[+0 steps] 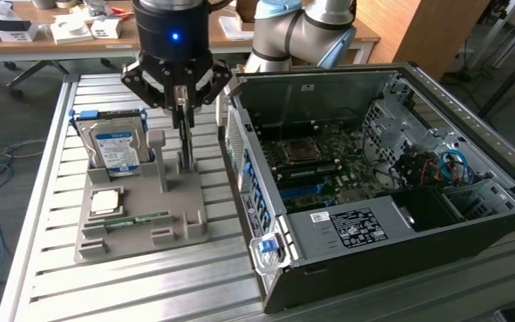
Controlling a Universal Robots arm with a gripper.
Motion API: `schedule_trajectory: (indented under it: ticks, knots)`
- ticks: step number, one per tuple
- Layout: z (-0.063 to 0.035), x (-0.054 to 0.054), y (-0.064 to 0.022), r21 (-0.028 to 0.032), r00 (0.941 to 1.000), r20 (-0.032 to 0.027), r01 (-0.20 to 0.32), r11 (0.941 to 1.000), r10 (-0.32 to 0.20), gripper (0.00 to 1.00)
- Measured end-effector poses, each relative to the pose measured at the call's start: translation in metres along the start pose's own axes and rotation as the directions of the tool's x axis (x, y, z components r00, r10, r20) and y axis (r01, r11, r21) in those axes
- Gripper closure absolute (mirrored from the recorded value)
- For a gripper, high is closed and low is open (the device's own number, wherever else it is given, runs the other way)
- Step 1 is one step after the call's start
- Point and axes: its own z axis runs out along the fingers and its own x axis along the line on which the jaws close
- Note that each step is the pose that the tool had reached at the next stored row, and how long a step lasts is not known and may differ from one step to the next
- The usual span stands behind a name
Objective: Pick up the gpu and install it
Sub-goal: 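Pick up the gpu and move the gpu toward the slot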
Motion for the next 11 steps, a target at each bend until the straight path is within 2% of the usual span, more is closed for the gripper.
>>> schedule_trajectory:
  ticks: [11]
  knots:
    - [-0.0265, -0.001, 0.0023, -0.0079, 1.0, -0.0004, 0.001, 1.0, -0.001, 0.74]
